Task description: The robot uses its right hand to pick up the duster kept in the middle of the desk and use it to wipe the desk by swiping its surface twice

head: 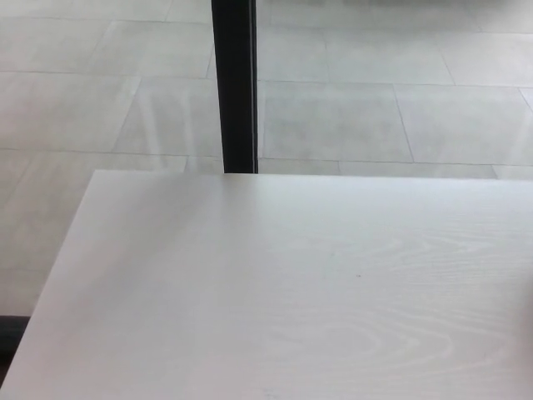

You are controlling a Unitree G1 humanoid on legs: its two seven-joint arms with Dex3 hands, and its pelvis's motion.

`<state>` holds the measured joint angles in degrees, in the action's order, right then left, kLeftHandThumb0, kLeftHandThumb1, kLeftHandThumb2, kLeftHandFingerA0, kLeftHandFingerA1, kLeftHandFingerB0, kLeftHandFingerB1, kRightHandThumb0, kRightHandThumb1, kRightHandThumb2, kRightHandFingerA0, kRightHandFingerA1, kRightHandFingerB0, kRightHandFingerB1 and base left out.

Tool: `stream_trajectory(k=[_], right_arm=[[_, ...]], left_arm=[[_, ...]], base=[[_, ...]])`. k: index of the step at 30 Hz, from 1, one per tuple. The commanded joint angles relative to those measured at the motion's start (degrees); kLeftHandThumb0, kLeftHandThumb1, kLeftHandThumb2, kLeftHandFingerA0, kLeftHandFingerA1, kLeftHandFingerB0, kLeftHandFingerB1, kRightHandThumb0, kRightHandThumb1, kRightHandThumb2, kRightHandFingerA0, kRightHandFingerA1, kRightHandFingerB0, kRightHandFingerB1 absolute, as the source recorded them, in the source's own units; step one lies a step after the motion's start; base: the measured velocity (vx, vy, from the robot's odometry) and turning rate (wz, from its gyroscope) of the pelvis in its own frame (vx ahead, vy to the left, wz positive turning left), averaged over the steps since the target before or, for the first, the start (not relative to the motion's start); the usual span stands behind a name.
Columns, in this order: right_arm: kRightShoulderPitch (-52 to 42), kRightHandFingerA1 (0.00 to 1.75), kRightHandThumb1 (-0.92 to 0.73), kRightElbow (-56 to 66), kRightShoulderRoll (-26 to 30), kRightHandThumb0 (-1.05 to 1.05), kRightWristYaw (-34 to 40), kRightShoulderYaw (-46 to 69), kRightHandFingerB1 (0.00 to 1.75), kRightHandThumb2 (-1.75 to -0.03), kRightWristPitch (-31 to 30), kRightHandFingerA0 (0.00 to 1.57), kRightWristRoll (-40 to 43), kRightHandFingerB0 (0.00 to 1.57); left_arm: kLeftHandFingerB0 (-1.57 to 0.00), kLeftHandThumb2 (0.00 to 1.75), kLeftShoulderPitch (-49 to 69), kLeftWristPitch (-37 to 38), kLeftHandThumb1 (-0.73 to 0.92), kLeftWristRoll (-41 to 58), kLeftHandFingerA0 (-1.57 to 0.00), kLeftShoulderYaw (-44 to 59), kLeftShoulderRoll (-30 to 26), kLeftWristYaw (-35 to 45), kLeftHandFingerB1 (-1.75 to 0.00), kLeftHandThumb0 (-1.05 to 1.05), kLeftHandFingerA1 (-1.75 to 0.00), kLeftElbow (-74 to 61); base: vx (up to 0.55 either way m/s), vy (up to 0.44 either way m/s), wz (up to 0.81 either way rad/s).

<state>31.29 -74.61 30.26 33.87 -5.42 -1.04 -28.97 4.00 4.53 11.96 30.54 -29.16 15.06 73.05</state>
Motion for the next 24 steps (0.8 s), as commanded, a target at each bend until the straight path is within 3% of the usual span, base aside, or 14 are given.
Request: stream_trajectory(k=[1,4,9,10,11,12,15,16,17,19,21,24], right_arm=[[0.98,1.23,-0.58,0.01,2.39,-0.37,-11.44,-6.37,0.53,-0.58,-8.93,0.7,-3.64,0.77],[3.04,1.35,-0.55,0.14,-0.36,-0.37,-11.23,-10.74,0.49,-0.56,-10.73,0.8,-5.67,0.78],[4.22,1.49,-0.54,1.8,-4.11,-0.42,-10.41,-17.65,0.54,-0.59,-9.16,0.81,-8.33,0.82],[4.12,1.52,-0.58,2.25,-4.63,-0.36,-9.05,-18.45,0.78,-0.57,-7.76,0.84,-8.28,0.81],[4.12,1.52,-0.58,2.47,-4.81,-0.36,-8.45,-19.22,0.78,-0.57,-7.28,0.84,-7.92,0.81],[4.67,1.7,-0.63,2.86,-6.18,-0.37,-8.08,-20.75,1.03,-0.59,-7.24,0.82,-8.83,0.77],[5.39,1.7,-0.64,5.04,-9.83,-0.35,-6.67,-25.81,0.99,-0.61,-6.0,0.81,-11.35,0.72],[5.58,1.33,-0.48,5.58,-10.63,-0.37,-6.08,-27.24,0.97,-0.91,-5.69,1.12,-12.14,0.75],[5.97,1.74,-0.7,6.08,-11.8,-0.34,-6.23,-28.58,1.21,-0.6,-6.44,0.79,-12.77,0.67],[5.81,1.72,-0.62,8.75,-15.04,-0.37,-7.34,-29.71,1.07,-0.59,-6.67,0.81,-11.93,0.74],[5.22,1.73,-0.64,9.58,-16.18,-0.36,-5.71,-29.57,1.1,-0.6,-6.32,0.85,-11.24,0.79],[4.21,1.7,-0.67,10.97,-19.06,-0.36,-6.04,-29.64,0.91,-0.63,-6.89,0.86,-10.68,0.84]], left_arm=[[-0.49,0.61,0.57,-0.93,0.71,2.86,-0.6,1.59,-0.06,2.08,-0.47,-0.48,-0.64,0.35],[-0.49,0.61,0.51,-1.17,0.7,2.64,-0.58,1.3,-0.24,2.53,-0.46,-0.51,-0.62,0.09],[-0.49,0.59,-0.08,-2.03,0.65,3.23,-0.61,1.84,-0.3,2.5,-0.46,-0.49,-0.61,0.54],[-0.49,0.59,-0.09,-1.95,0.65,3.31,-0.59,1.93,-0.26,2.41,-0.46,-0.49,-0.61,0.5],[-0.49,0.59,-0.1,-1.93,0.65,3.37,-0.59,1.96,-0.25,2.38,-0.46,-0.49,-0.61,0.5],[-0.46,0.6,0.05,-1.73,0.67,3.13,-0.61,1.69,-0.3,2.45,-0.45,-0.52,-0.61,0.31],[-0.47,0.61,0.15,-1.68,0.67,2.99,-0.6,1.35,-0.48,2.84,-0.46,-0.51,-0.6,-0.04],[-0.49,0.61,0.07,-1.55,0.68,2.74,-0.61,1.12,-0.46,2.38,-0.46,-0.51,-0.61,-0.06],[-0.5,0.61,-0.1,-1.59,0.68,2.74,-0.62,1.15,-0.61,2.41,-0.45,-0.51,-0.6,0.15],[-0.49,0.61,-0.47,-2.0,0.69,3.2,-0.6,1.48,-0.75,2.66,-0.46,-0.49,-0.61,0.12],[-0.48,0.6,-0.81,-2.12,0.68,3.46,-0.6,1.63,-0.77,2.82,-0.45,-0.48,-0.6,0.14],[-0.46,0.61,-1.01,-2.07,0.68,3.01,-0.58,0.88,-0.7,2.65,-0.45,-0.52,-0.6,-0.48]], base=[[0.0,0.0,0.0],[0.0,0.0,0.0],[0.0,0.0,0.0],[0.0,0.0,0.0],[0.0,0.0,0.0],[0.0,0.0,0.0],[0.0,0.0,0.0],[0.0,0.0,0.0],[0.0,0.0,0.0],[0.0,0.0,0.0],[0.0,0.0,0.0],[0.0,0.0,0.0]])
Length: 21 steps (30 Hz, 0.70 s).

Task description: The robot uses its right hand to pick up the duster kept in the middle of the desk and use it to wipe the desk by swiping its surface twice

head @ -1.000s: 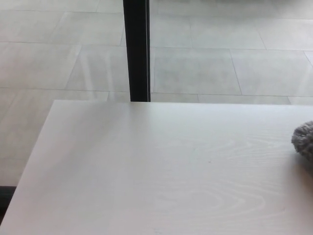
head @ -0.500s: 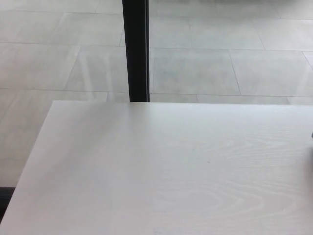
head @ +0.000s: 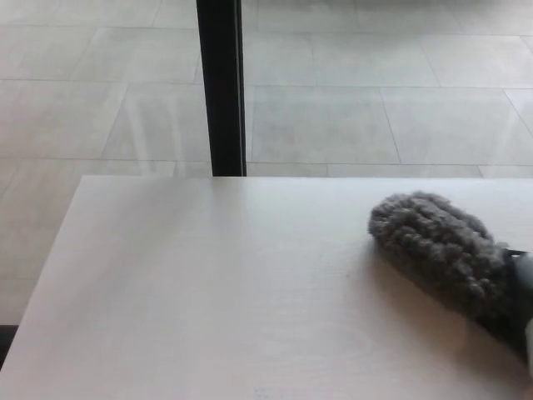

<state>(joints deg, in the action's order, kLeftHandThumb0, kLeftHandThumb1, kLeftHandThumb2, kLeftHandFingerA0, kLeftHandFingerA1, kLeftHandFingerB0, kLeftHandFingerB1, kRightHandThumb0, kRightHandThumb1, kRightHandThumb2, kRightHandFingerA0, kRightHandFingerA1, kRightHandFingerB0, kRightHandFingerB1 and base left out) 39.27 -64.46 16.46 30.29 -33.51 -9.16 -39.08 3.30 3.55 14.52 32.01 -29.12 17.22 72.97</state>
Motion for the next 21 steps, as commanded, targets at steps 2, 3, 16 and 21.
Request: stream_trajectory(k=[2,3,16,21], right_arm=[[-5.16,1.66,-0.69,2.16,-8.0,-0.38,-3.03,-1.38,0.7,-0.6,0.74,0.88,0.03,0.86],[-5.9,1.66,-0.67,2.76,-8.75,-0.34,-2.69,-1.37,0.72,-0.6,1.03,0.89,0.09,0.87],[-16.2,1.75,-0.65,19.74,-8.31,-0.24,3.84,-7.07,1.32,-0.89,18.36,0.91,-2.63,0.74],[-20.05,1.75,-0.48,32.51,-6.01,-0.25,-0.68,-12.83,1.05,-1.18,20.74,1.0,-4.46,0.9]], left_arm=[[-0.46,0.6,-0.35,-0.52,0.66,0.24,-0.56,-0.91,-0.86,0.98,-0.44,-0.52,-0.57,-0.22],[-0.43,0.6,-0.23,-0.1,0.68,0.21,-0.54,-1.07,-0.89,1.4,-0.44,-0.52,-0.59,-0.41],[-0.37,0.91,-0.68,1.37,0.54,-1.12,-0.5,-3.09,-1.45,1.76,-0.55,-0.56,-0.65,-0.5],[-0.46,0.6,-1.76,0.13,0.68,0.16,-0.57,-2.35,-1.46,1.56,-0.45,-0.52,-0.58,-0.04]], base=[[0.0,0.0,0.0],[0.0,0.0,0.0],[0.0,0.0,0.0],[0.0,0.0,0.0]])
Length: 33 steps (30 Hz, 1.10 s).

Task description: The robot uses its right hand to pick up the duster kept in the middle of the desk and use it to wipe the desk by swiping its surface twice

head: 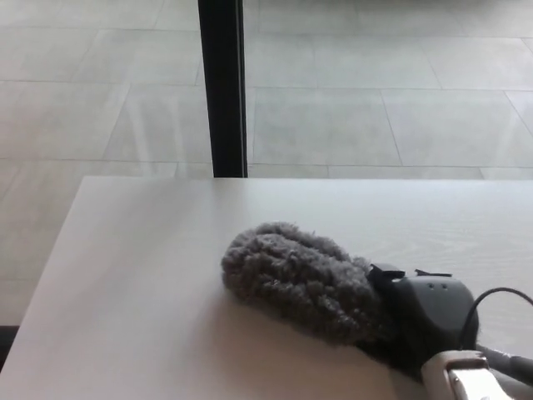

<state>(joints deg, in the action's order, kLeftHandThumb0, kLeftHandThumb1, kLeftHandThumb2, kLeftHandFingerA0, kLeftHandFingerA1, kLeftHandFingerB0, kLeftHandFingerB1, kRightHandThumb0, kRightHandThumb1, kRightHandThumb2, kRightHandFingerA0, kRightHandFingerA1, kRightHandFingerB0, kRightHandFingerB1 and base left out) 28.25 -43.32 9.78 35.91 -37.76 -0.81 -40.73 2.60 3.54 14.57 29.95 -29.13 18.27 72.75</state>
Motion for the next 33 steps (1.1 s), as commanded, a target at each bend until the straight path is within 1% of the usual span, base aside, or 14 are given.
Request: stream_trajectory(k=[1,3,8,11,14,15,17,18,21,25,27,30,31,33], right_arm=[[-9.0,1.75,-0.45,12.92,1.32,-0.27,-6.08,-10.06,1.08,-1.24,12.27,1.01,-4.39,0.9],[-9.49,1.75,-0.4,17.67,3.22,-0.24,-8.26,-12.32,1.32,-1.19,13.22,0.95,-5.47,0.83],[-9.57,1.75,-0.38,21.14,6.15,-0.2,-8.97,-13.44,1.29,-1.22,13.6,0.97,-6.3,0.84],[-10.2,1.73,-0.46,22.93,7.3,-0.22,-11.55,-12.86,1.03,-1.09,12.76,0.99,-5.67,0.9],[-10.04,1.73,-0.44,21.74,8.75,-0.2,-9.85,-12.23,1.14,-1.09,13.95,0.97,-7.14,0.89],[-10.01,1.75,-0.46,21.64,9.05,-0.22,-10.86,-11.93,1.33,-1.17,13.89,0.95,-6.96,0.81],[-9.92,1.75,-0.46,21.41,9.22,-0.22,-12.42,-11.22,1.33,-1.17,13.87,0.95,-6.9,0.81],[-9.68,1.74,-0.47,20.31,9.53,-0.21,-10.85,-10.59,1.09,-1.11,14.07,0.97,-7.5,0.87],[-8.5,1.75,-0.55,18.66,9.89,-0.21,-11.55,-8.55,0.97,-0.93,13.23,0.96,-7.65,0.88],[-6.92,1.75,-0.57,15.55,8.96,-0.18,-9.91,-5.47,1.22,-0.93,12.84,0.89,-7.8,0.77],[-5.13,1.75,-0.59,12.04,7.23,-0.21,-8.15,-2.46,0.98,-0.8,12.02,0.89,-6.27,0.82],[-3.36,1.75,-0.62,9.03,5.54,-0.23,-8.92,0.05,0.91,-0.75,11.27,0.88,-5.61,0.83],[-1.83,1.72,-0.57,6.75,4.85,-0.24,-9.56,0.98,0.68,-0.62,9.69,0.95,-5.69,0.86],[-1.01,1.71,-0.56,4.42,4.38,-0.24,-9.24,1.83,0.67,-0.62,9.46,0.95,-5.91,0.86]], left_arm=[[-0.47,0.6,-1.14,0.21,0.69,0.07,-0.57,-0.34,-1.45,0.36,-0.44,-0.52,-0.57,0.13],[-0.48,0.6,-1.29,0.56,0.7,0.06,-0.56,-0.34,-1.56,0.6,-0.45,-0.53,-0.58,0.19],[-0.49,0.61,-1.58,0.48,0.69,0.1,-0.59,-0.35,-1.71,0.19,-0.46,-0.52,-0.58,-0.38],[-0.49,0.59,-2.13,-0.33,0.66,0.35,-0.61,-0.14,-1.88,0.1,-0.47,-0.52,-0.6,0.01],[-0.45,0.6,-2.37,-0.51,0.65,0.91,-0.58,0.21,-1.85,0.18,-0.48,-0.52,-0.63,-0.02],[-0.47,0.61,-2.14,-0.1,0.68,0.18,-0.6,-0.45,-1.94,0.11,-0.47,-0.56,-0.6,-0.32],[-0.47,0.61,-1.99,0.49,0.68,-0.82,-0.6,-1.63,-2.21,0.0,-0.47,-0.56,-0.6,-0.76],[-0.47,0.6,-2.36,-0.75,0.67,0.88,-0.56,-0.3,-2.17,1.0,-0.47,-0.51,-0.62,-0.35],[-0.47,0.6,-2.31,-0.21,0.68,0.66,-0.59,-0.46,-1.81,0.61,-0.47,-0.52,-0.62,-0.18],[-0.46,0.6,-2.06,-0.2,0.66,1.3,-0.58,-0.1,-1.34,0.03,-0.48,-0.51,-0.63,-0.3],[-0.48,0.61,-1.78,0.47,0.7,0.77,-0.56,-0.42,-1.48,0.71,-0.46,-0.53,-0.6,0.02],[-0.48,0.62,-1.89,0.15,0.72,0.52,-0.57,-0.5,-1.59,0.5,-0.45,-0.52,-0.59,0.44],[-0.46,0.61,-1.37,0.91,0.73,0.26,-0.56,-0.84,-1.49,1.15,-0.45,-0.53,-0.6,-0.07],[-0.47,0.63,-0.99,1.91,0.75,-1.13,-0.59,-2.26,-1.46,0.29,-0.44,-0.55,-0.57,-0.4]], base=[[0.0,0.0,0.0],[0.0,0.0,0.0],[0.0,0.0,0.0],[0.0,0.0,0.0],[0.0,0.0,0.0],[0.0,0.0,0.0],[0.0,0.0,0.0],[0.0,0.0,0.0],[0.0,0.0,0.0],[0.0,0.0,0.0],[0.0,0.0,0.0],[0.0,0.0,0.0],[0.0,0.0,0.0],[0.0,0.0,0.0]])
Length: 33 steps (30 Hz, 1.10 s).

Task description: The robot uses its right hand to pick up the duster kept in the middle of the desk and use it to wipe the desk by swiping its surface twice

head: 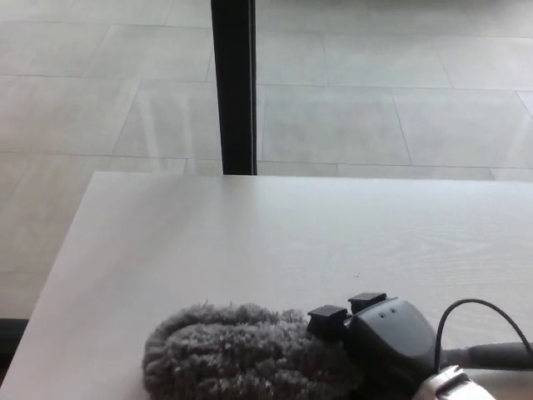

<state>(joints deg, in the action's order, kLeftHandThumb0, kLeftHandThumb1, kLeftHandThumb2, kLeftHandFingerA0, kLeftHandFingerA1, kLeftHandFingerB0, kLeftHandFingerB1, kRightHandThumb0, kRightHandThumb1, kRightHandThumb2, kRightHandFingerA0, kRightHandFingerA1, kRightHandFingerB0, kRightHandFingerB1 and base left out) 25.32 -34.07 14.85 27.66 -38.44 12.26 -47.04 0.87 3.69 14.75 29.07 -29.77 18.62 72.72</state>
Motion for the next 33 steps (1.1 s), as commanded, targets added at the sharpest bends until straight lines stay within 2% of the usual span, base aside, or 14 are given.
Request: stream_trajectory(k=[1,8,9,11,12,14,17,18,20,21,23,24,25,33], right_arm=[[2.45,1.73,-0.58,-6.53,-0.98,-0.25,-1.53,2.96,0.78,-0.69,-4.1,0.9,0.53,0.85],[7.19,1.71,-0.66,-22.61,-1.76,-0.32,-0.55,3.04,1.01,-0.67,-11.32,0.92,-1.56,0.8],[7.58,1.32,-0.52,-25.41,-1.26,-0.38,-1.15,3.12,0.99,-0.97,-12.84,1.15,-1.4,0.8],[7.98,1.3,-0.5,-28.17,-0.3,-0.37,-1.0,3.05,0.98,-0.96,-13.16,1.14,-1.24,0.82],[8.24,1.72,-0.72,-29.45,0.27,-0.32,-1.95,2.81,1.12,-0.64,-14.03,0.83,-1.38,0.76],[8.13,1.33,-0.55,-31.32,1.87,-0.4,-0.86,2.91,1.1,-0.99,-14.18,1.15,-1.33,0.86],[8.15,1.75,-0.67,-33.62,3.37,-0.28,1.11,2.88,1.29,-0.75,-14.09,0.88,-1.3,0.77],[7.69,1.33,-0.56,-34.72,4.92,-0.39,2.46,3.34,1.16,-1.01,-14.67,1.14,-1.02,0.91],[7.73,1.75,-0.73,-36.01,6.97,-0.32,0.33,5.5,1.32,-0.69,-16.3,0.83,1.09,0.71],[7.58,1.33,-0.55,-36.71,7.98,-0.39,0.13,6.69,1.06,-0.98,-16.43,1.14,2.14,0.82],[7.42,1.71,-0.73,-37.52,8.89,-0.3,0.63,7.66,1.27,-0.67,-16.62,0.83,2.68,0.71],[6.94,1.33,-0.54,-37.97,10.28,-0.39,0.38,10.04,1.07,-0.95,-16.69,1.11,4.74,0.77],[6.91,1.75,-0.72,-38.66,10.76,-0.35,0.57,10.95,1.29,-0.61,-17.29,0.8,5.24,0.67],[4.62,1.61,-0.62,-39.51,12.42,-0.37,-0.79,21.46,0.87,-0.58,-19.27,0.83,12.46,0.77]], left_arm=[[-0.45,0.62,0.75,1.39,0.75,-0.44,-0.55,-0.93,-0.7,0.54,-0.45,-0.54,-0.59,-0.37],[-0.49,0.62,0.64,0.96,0.76,0.27,-0.55,-0.6,-0.59,0.5,-0.44,-0.52,-0.56,0.02],[-0.48,0.62,0.62,0.8,0.76,0.79,-0.55,-0.13,-0.44,0.42,-0.44,-0.52,-0.57,-0.03],[-0.48,0.62,0.56,0.9,0.75,0.92,-0.56,-0.01,-0.35,0.49,-0.45,-0.52,-0.57,-0.03],[-0.47,0.62,0.7,1.82,0.76,0.28,-0.56,-0.56,-0.31,0.36,-0.44,-0.52,-0.57,-0.07],[-0.49,0.62,0.53,1.17,0.75,0.88,-0.56,-0.12,-0.16,1.01,-0.46,-0.54,-0.58,-0.07],[-0.46,0.62,0.59,1.1,0.76,1.18,-0.55,0.18,-0.04,1.3,-0.45,-0.52,-0.58,0.15],[-0.47,0.63,0.82,0.94,0.75,0.9,-0.57,-0.07,-0.07,0.9,-0.44,-0.51,-0.57,-0.1],[-0.45,0.62,1.37,1.48,0.76,1.4,-0.57,0.42,0.17,1.67,-0.44,-0.51,-0.58,-0.11],[-0.45,0.62,1.91,2.42,0.77,0.78,-0.57,0.01,0.22,1.34,-0.44,-0.51,-0.57,-0.12],[-0.43,0.62,2.22,2.62,0.77,0.33,-0.56,-0.37,0.2,1.21,-0.44,-0.53,-0.56,-0.15],[-0.44,0.63,2.18,2.21,0.77,0.3,-0.59,-0.4,0.16,0.83,-0.44,-0.52,-0.57,-0.11],[-0.47,0.63,1.92,0.8,0.75,1.28,-0.58,0.47,0.16,0.59,-0.44,-0.52,-0.58,-0.03],[-0.47,0.62,2.51,1.35,0.75,1.24,-0.55,0.5,-0.02,1.63,-0.44,-0.52,-0.58,-0.03]], base=[[0.0,0.0,0.0],[0.0,0.0,0.0],[0.0,0.0,0.0],[0.0,0.0,0.0],[0.0,0.0,0.0],[0.0,0.0,0.0],[0.0,0.0,0.0],[0.0,0.0,0.0],[0.0,0.0,0.0],[0.0,0.0,0.0],[0.0,0.0,0.0],[0.0,0.0,0.0],[0.0,0.0,0.0],[0.0,0.0,0.0]])
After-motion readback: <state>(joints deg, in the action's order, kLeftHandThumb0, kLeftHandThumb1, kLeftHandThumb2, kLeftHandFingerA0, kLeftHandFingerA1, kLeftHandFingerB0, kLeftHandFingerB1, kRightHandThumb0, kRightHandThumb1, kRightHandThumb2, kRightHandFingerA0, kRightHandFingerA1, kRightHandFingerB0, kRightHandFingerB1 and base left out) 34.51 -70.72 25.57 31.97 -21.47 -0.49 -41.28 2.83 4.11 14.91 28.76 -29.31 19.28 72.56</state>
